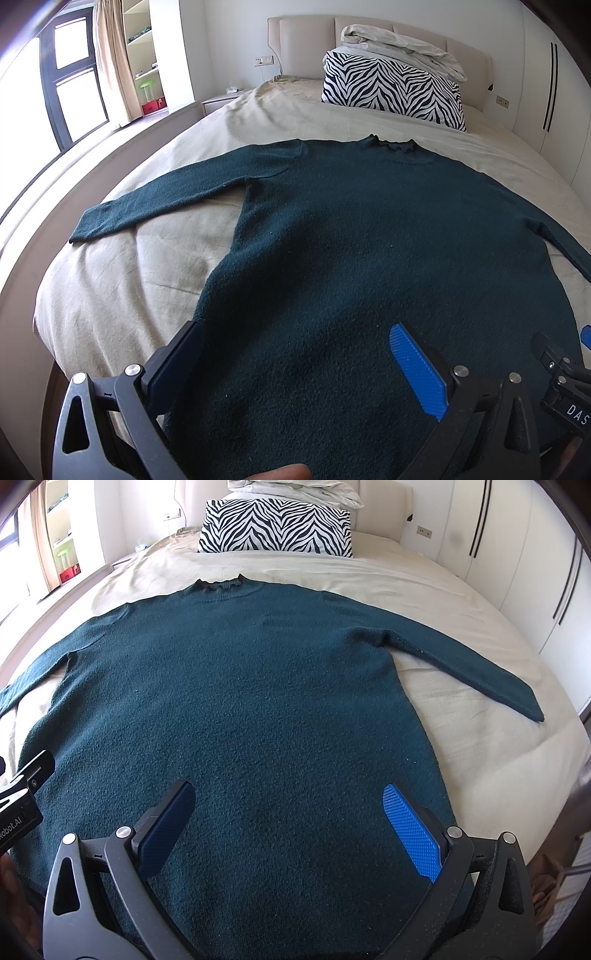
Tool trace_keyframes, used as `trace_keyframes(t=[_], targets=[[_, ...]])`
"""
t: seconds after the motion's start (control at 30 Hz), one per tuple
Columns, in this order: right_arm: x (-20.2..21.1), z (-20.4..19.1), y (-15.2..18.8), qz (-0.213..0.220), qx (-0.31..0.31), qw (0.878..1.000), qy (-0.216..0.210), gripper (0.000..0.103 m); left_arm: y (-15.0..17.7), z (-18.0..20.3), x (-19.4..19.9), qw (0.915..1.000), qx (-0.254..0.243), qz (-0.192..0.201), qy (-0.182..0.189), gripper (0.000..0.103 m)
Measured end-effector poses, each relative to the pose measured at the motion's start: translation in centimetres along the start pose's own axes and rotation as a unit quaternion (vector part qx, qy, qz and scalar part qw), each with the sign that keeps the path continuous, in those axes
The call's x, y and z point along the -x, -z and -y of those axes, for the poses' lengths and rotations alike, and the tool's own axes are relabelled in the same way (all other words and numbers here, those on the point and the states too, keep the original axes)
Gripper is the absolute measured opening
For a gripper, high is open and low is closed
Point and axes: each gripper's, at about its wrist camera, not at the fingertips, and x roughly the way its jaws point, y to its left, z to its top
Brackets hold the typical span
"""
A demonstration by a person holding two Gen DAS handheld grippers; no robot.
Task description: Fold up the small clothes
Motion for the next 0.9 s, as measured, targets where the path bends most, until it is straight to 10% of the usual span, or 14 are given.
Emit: trace_keyframes(t=[0.53,0.77,0.9], targets=[[-2.6,8.8,-1.1,-0.035,-0.138,0.984,-0.11,0.103,-0.7,0.9,-0.9,0.9998,-0.017,-0.012,0.004,0.103],[-3.5,24.1,-1.7,0.046,-0.324,0.934,-0.143,0.1,-2.2,1.4,-2.0,0.9984,-0.001,-0.035,0.045,0.103],[-6.3,33.8,-0.9,0.057,-0.438,0.883,-0.161,0.076,-3.1,2.0,-2.3,0.9943,0.023,-0.026,0.1,0.103]])
